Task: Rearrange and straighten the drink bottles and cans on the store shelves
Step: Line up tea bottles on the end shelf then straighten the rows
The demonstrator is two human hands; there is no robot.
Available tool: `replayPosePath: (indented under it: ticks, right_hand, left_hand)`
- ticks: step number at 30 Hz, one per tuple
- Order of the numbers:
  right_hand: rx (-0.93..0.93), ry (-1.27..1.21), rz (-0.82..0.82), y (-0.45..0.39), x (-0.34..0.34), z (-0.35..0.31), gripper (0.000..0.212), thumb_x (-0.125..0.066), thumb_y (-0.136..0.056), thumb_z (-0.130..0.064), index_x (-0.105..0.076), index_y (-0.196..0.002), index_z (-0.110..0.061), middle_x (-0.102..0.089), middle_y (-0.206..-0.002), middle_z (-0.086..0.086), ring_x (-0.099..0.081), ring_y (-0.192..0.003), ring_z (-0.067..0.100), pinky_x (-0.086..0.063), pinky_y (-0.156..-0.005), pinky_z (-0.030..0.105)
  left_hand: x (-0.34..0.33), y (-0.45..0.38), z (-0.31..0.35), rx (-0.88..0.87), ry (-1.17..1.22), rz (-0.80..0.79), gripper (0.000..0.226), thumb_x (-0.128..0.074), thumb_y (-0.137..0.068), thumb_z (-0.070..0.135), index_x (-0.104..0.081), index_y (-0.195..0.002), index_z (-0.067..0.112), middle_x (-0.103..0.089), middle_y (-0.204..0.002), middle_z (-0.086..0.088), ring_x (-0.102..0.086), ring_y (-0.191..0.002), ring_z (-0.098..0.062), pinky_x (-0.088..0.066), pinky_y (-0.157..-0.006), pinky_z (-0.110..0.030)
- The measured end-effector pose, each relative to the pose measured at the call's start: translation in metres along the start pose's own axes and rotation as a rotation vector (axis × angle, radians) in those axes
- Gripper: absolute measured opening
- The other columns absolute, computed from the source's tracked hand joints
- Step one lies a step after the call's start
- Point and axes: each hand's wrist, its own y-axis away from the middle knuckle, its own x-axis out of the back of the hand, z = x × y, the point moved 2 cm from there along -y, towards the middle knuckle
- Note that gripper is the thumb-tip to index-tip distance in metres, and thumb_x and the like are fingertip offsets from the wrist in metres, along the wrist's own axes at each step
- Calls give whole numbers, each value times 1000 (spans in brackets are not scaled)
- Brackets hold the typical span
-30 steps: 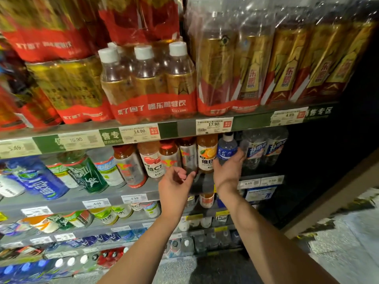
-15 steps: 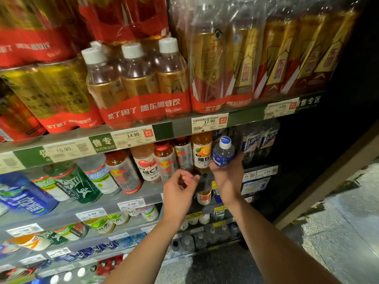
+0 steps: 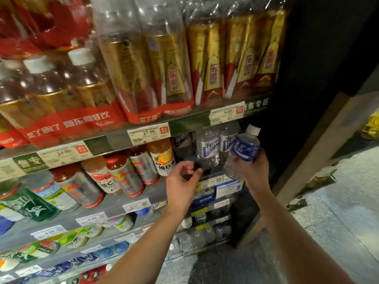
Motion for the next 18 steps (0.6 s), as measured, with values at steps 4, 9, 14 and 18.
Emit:
replayPosePath:
  ticks: [4, 9, 14, 18]
  right_hand:
    - [-11, 79, -161, -21, -2, 6, 44, -75, -81, -1, -56, -101, -35, -61, -102, -8, -59, -98, 15, -48, -86, 29]
    - [-70, 59, -219, -31, -2, 11, 60, -71, -83, 5, -48, -132, -20, -56, -116, -3, -55, -110, 17, -44, -82, 23]
    - [-119, -25, -348, -33, -11, 16, 58, -68, -80, 16, -48, -128, -10, -60, -124, 12, -58, -111, 23, -52, -95, 28]
    - [-163, 76, -444, -35, -16, 19, 56, -78, -77, 4, -50, -118, -24, -64, -114, 1, -62, -106, 18, -48, -103, 43]
  left_hand:
    - [-28, -13, 12, -19, -77, 80, 40, -80, -85, 22, -63, -122, 17, -68, -104, 7, -65, -98, -8, -55, -87, -21]
    - [-45, -22, 19, -12, -74, 157, 44, -83, -82, 28, -57, -116, 27, -66, -102, 18, -65, -94, 1, -57, -84, -26]
    - [-37, -22, 13, 14, -90, 293, 53, -84, -80, 37, -58, -123, 21, -67, -111, 12, -64, -94, 6, -56, -80, -18]
    - [-31, -20, 10, -5, -171, 403, 57, -84, -80, 39, -57, -126, 18, -67, -117, 8, -66, -98, -4, -51, -79, -10]
